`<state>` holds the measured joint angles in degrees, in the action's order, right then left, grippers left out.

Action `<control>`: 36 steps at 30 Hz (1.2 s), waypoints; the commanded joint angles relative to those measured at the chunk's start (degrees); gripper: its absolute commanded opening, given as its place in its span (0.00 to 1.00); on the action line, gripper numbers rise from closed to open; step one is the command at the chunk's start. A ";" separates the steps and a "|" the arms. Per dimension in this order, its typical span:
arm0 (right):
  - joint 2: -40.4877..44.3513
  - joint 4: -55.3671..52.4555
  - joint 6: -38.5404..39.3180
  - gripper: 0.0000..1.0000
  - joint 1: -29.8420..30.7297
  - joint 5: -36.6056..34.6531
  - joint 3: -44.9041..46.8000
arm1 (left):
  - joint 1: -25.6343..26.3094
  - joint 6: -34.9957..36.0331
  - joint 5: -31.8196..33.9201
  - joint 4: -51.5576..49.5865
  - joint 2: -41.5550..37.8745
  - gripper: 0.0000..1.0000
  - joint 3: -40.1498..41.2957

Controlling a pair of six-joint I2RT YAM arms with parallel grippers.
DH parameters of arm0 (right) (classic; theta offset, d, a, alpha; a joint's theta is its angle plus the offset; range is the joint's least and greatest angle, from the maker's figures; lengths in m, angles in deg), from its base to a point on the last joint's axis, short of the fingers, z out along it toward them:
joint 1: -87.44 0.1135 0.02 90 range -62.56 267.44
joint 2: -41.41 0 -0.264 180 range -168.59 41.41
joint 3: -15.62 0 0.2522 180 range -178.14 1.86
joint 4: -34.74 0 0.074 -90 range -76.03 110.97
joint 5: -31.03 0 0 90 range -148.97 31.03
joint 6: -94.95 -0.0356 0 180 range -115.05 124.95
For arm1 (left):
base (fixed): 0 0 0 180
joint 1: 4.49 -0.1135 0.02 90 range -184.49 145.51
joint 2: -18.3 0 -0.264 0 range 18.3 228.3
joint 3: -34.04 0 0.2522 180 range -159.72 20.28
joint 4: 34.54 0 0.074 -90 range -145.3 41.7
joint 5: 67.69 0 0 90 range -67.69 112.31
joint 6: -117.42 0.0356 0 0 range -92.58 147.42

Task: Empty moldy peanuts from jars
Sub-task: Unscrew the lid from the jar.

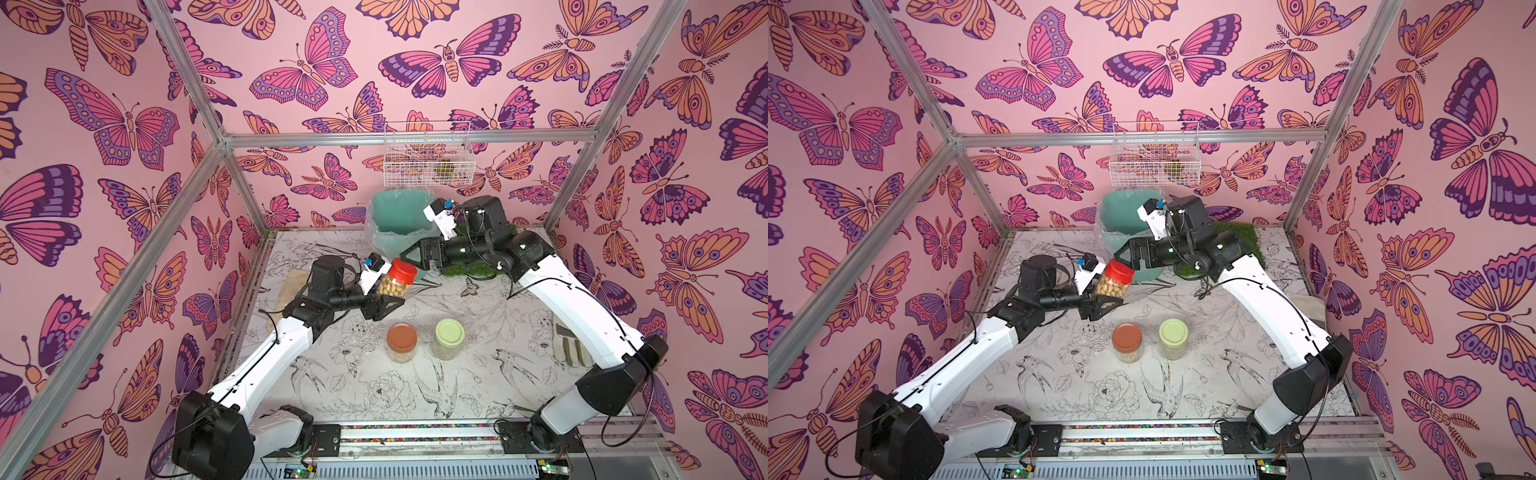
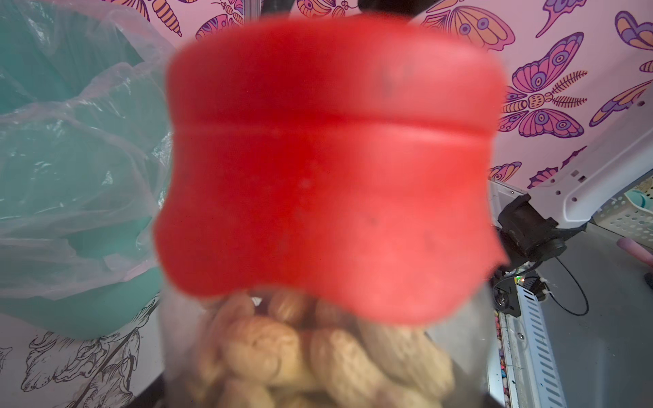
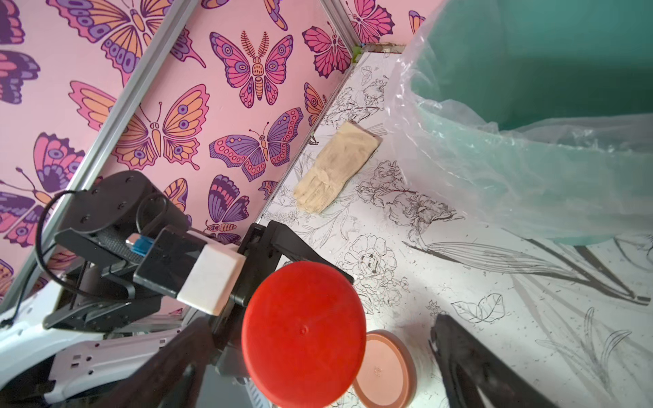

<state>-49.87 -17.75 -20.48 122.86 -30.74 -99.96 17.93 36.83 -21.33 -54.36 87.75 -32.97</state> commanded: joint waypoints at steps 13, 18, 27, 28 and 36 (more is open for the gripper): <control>-2.06 -3.79 -7.07 1.00 2.78 -3.92 -1.29 | -0.27 0.17 0.14 0.60 -1.87 0.00 1.14; -2.48 -3.48 -6.81 1.00 3.24 -3.31 -1.44 | -0.27 0.17 0.13 0.62 -1.74 0.00 1.05; -3.88 -4.54 -5.06 0.97 4.00 -2.26 -3.06 | -0.27 0.26 0.13 0.65 -1.34 0.00 1.09; -4.13 -4.80 -4.94 0.96 4.10 -2.30 -3.33 | -0.27 0.22 0.13 0.60 -1.34 0.00 1.06; -5.10 -6.97 -3.74 0.85 4.24 -3.18 -4.31 | -0.27 0.26 0.22 0.58 -1.25 0.00 1.14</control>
<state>-54.07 -22.79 -25.73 126.81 -33.63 -102.47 17.93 36.85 -20.87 -54.45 87.20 -32.36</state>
